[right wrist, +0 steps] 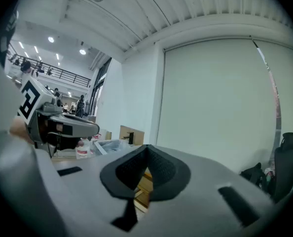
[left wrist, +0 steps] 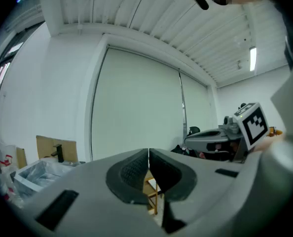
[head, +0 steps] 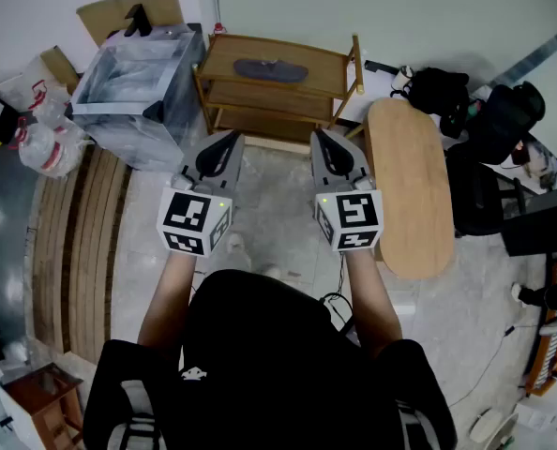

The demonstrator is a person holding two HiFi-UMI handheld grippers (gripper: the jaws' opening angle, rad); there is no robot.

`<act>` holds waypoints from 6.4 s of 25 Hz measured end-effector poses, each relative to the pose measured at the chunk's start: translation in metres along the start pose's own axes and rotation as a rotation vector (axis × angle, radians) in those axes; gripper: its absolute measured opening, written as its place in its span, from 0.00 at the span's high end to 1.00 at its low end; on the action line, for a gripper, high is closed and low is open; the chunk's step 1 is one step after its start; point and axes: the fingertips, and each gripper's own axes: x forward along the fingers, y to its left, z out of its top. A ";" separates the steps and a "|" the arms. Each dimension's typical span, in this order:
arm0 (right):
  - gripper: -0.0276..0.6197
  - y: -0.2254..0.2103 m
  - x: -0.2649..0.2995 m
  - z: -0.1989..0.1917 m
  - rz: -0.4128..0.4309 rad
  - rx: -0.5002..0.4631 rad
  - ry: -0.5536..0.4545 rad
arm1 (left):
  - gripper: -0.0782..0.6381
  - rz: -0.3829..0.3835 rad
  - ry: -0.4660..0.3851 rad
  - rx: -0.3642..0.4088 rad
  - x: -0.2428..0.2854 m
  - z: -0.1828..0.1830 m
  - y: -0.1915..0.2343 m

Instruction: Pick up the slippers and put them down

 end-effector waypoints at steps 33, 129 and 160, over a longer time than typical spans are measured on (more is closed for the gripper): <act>0.96 -0.026 0.049 -0.015 -0.004 0.005 0.020 | 0.88 0.022 0.021 -0.068 0.050 -0.018 0.032; 0.96 -0.186 0.471 -0.237 0.096 0.159 0.495 | 0.88 -0.074 0.501 -0.188 0.430 -0.257 0.257; 0.96 -0.185 0.498 -0.342 0.172 0.224 0.600 | 0.87 -0.278 0.674 -0.122 0.509 -0.378 0.251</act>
